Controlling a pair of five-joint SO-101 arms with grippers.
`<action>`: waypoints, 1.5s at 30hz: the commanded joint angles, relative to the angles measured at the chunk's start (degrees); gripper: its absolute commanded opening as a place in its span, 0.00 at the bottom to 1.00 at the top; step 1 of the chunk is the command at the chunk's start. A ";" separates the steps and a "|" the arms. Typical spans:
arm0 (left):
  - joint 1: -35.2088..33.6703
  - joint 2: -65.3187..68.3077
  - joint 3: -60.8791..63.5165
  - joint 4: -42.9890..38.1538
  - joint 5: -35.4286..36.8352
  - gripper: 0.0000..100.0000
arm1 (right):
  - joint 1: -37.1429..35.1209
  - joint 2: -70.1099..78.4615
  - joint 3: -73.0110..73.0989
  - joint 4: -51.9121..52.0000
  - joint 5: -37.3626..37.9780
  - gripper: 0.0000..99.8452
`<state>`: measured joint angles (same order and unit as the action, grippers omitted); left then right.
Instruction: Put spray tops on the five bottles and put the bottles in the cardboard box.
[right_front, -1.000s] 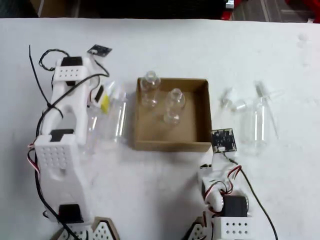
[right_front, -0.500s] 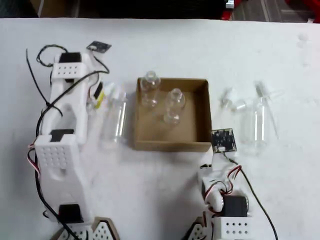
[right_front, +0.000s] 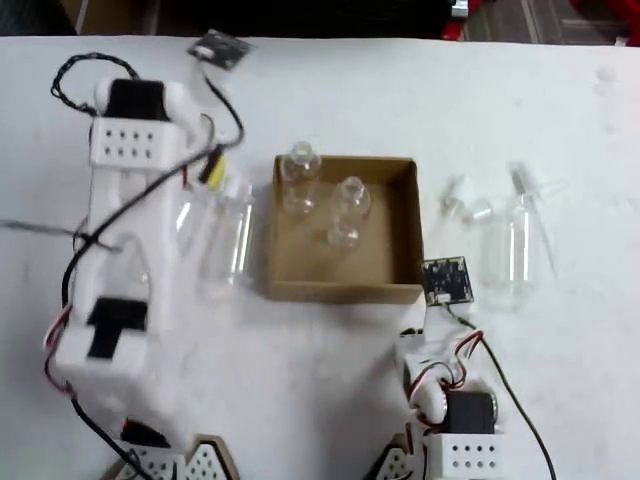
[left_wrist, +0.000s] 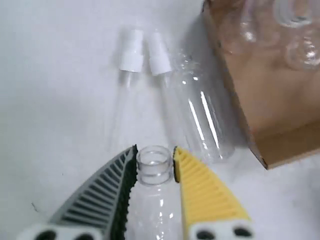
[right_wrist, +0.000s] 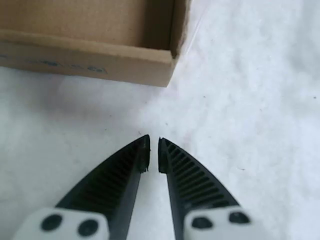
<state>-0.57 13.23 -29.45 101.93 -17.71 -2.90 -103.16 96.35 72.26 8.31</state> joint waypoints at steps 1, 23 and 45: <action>6.46 -18.95 9.49 0.26 0.70 0.03 | 0.04 -0.04 0.53 0.31 0.44 0.01; 11.03 -69.14 48.88 -18.20 0.53 0.03 | 0.04 -0.04 0.53 0.31 0.35 0.01; 12.97 -117.85 101.80 -65.58 17.67 0.03 | 0.04 -0.04 0.53 0.31 0.35 0.01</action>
<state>9.98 -102.64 68.22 40.84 -1.01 -2.90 -103.16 96.35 72.26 8.31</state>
